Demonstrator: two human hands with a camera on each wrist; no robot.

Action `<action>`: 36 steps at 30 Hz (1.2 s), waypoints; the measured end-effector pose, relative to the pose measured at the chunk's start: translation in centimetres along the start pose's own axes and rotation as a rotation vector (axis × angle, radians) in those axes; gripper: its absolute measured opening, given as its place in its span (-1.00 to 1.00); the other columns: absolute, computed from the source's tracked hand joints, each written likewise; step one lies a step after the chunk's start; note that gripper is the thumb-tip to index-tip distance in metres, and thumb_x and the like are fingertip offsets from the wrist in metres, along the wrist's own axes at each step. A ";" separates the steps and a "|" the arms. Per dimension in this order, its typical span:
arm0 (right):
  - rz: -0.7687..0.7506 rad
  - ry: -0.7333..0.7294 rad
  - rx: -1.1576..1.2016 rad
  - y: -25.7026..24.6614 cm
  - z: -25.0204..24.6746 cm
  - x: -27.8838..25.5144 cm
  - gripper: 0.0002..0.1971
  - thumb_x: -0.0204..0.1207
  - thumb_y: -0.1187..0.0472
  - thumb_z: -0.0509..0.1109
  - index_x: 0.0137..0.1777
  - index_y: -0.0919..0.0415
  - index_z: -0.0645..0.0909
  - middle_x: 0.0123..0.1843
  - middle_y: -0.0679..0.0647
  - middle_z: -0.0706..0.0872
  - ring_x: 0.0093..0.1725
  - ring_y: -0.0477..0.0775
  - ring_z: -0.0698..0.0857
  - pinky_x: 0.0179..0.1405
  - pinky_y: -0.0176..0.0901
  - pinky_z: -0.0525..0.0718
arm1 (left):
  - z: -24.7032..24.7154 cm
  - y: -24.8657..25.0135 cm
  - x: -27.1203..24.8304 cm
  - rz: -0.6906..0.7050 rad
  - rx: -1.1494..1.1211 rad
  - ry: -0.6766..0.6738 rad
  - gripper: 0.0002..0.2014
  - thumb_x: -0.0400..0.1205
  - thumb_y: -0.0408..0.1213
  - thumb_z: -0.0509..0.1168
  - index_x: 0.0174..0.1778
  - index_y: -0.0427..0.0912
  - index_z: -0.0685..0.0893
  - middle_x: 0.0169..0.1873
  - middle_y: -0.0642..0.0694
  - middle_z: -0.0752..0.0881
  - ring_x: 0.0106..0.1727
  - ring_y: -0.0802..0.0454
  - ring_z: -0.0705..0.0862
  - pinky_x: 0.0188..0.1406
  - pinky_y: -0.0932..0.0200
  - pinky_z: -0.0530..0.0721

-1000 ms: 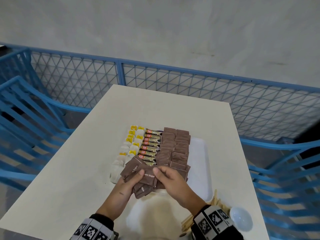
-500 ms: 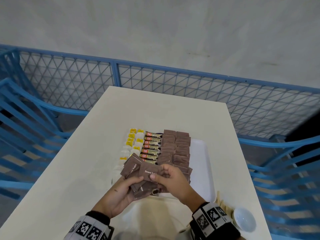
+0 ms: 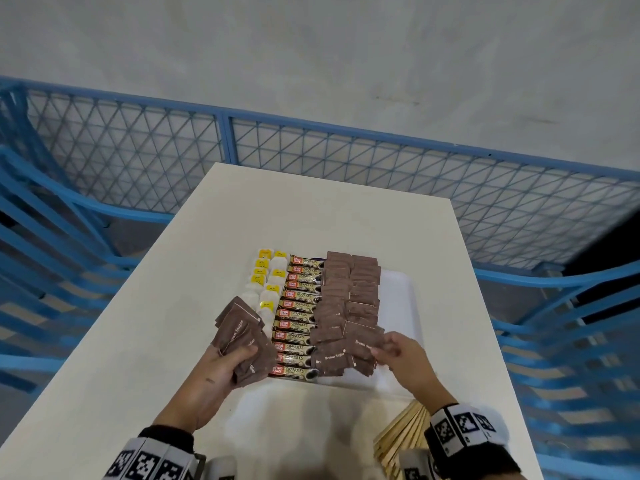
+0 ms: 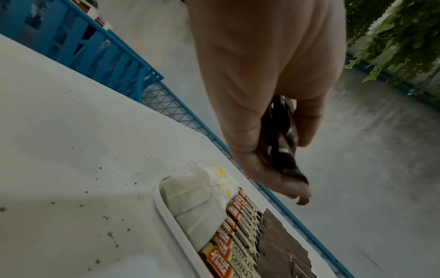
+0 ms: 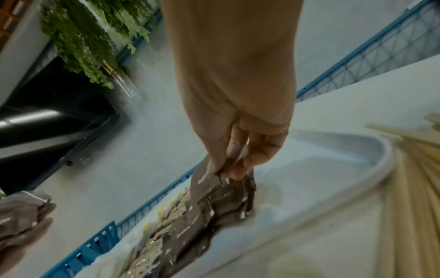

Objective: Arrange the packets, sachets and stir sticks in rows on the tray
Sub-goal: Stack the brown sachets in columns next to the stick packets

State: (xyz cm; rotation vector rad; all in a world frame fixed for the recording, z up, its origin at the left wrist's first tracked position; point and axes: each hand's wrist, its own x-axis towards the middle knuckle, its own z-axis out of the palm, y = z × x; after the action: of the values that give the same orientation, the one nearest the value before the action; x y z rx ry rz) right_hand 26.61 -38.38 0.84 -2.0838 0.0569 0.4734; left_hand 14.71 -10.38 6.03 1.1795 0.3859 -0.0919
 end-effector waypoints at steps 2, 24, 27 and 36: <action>0.006 -0.038 -0.080 0.7 0.4 -0.1 -0.84 0.42 0.32 0.50 -0.24 0.12 0.57 -0.38 0.03 0.61 -0.33 -0.06 0.58 -0.35 -0.42 0.49 | 0.0 -0.2 -0.1 0.003 0.033 0.004 -0.59 0.63 -0.54 0.18 -0.10 0.10 0.77 -0.06 -0.26 0.64 0.02 -0.24 0.53 0.08 -0.20 0.51; -0.177 0.077 -0.308 -1.5 1.8 -1.4 -0.75 0.46 0.10 0.44 -0.08 0.13 0.40 -0.23 -0.04 0.51 -0.23 -0.05 0.52 -0.35 -0.40 0.41 | 1.7 0.2 -0.3 -0.102 -0.140 -0.046 -0.74 0.59 -0.55 0.21 0.19 -0.36 0.61 -0.05 -0.37 0.78 -0.13 -0.26 0.80 -0.28 0.08 0.78; -0.287 -0.084 -0.173 -5.6 2.5 -2.7 -0.83 0.52 0.03 0.39 -0.06 0.07 0.50 -0.26 -0.12 0.54 -0.30 -0.24 0.50 -0.31 -0.48 0.47 | 2.1 0.3 -0.3 -0.093 -0.141 -0.081 -0.66 0.49 -0.47 0.37 0.19 -0.36 0.61 -0.04 -0.35 0.78 -0.15 -0.24 0.80 -0.29 0.09 0.77; -0.311 -0.431 0.148 -10.1 5.6 -4.6 -0.74 0.36 0.22 0.57 -0.09 0.03 0.52 -0.23 -0.06 0.60 -0.39 -0.34 0.56 -0.31 -0.44 0.56 | 2.1 0.2 0.0 -0.073 -0.062 -0.136 -0.20 0.07 -0.01 0.70 0.20 -0.29 0.67 0.08 -0.34 0.76 0.04 -0.21 0.77 0.00 -0.06 0.76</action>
State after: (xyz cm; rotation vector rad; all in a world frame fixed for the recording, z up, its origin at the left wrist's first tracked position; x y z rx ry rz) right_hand 22.90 -28.98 8.14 -1.7656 -0.4642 0.6909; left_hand 15.31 -12.22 6.92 1.0919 0.3102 -0.2208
